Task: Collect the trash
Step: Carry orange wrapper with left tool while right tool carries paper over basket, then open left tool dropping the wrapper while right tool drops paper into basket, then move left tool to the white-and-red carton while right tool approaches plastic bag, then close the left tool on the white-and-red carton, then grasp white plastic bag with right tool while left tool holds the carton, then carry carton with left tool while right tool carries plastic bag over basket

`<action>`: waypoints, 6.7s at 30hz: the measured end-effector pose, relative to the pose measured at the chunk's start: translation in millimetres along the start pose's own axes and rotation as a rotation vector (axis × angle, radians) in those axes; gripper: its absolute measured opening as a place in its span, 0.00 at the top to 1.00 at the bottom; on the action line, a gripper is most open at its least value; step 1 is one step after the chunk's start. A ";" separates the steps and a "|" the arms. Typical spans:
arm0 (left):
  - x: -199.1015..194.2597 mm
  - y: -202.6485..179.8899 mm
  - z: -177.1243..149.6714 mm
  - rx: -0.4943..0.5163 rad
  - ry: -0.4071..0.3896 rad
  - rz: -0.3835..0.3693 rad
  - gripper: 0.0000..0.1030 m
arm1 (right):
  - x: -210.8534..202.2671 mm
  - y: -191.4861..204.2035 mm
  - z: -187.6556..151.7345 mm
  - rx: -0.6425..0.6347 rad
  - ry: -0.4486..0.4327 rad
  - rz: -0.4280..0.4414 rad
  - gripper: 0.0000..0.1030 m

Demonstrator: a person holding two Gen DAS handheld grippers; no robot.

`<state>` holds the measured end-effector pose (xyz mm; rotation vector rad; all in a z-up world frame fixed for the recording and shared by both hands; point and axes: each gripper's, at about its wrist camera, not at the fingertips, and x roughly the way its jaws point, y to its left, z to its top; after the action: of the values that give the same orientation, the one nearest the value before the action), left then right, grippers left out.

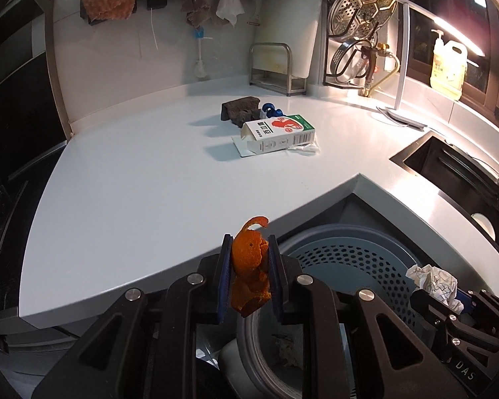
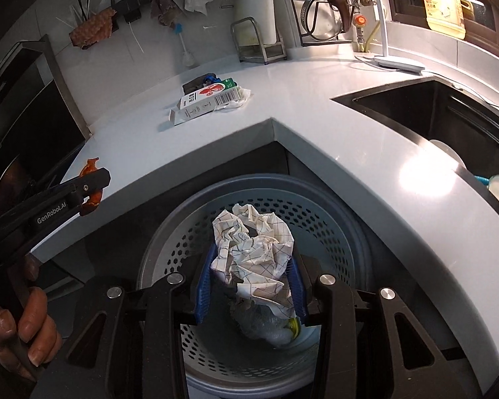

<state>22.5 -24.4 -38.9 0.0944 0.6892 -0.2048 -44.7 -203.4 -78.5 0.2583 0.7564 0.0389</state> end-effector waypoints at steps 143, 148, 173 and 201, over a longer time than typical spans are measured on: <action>133.2 135.2 139.9 -0.048 -0.095 -0.007 0.40 | 190.2 51.4 205.1 -0.089 0.061 0.017 0.34; 132.1 139.6 137.4 -0.081 -0.093 -0.011 0.40 | 215.1 65.4 217.1 -0.131 0.094 -0.065 0.34; 73.3 101.8 106.8 -0.035 -0.114 0.004 0.40 | 112.7 51.1 182.7 -0.086 -0.034 -0.070 0.94; -31.6 4.5 -32.7 0.004 -0.052 -0.048 0.40 | -14.8 31.2 7.5 -0.075 -0.050 -0.111 0.94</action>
<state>-20.6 -10.0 -43.7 0.0757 0.6396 -0.2538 -48.6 -176.7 -55.7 0.1452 0.7171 -0.0437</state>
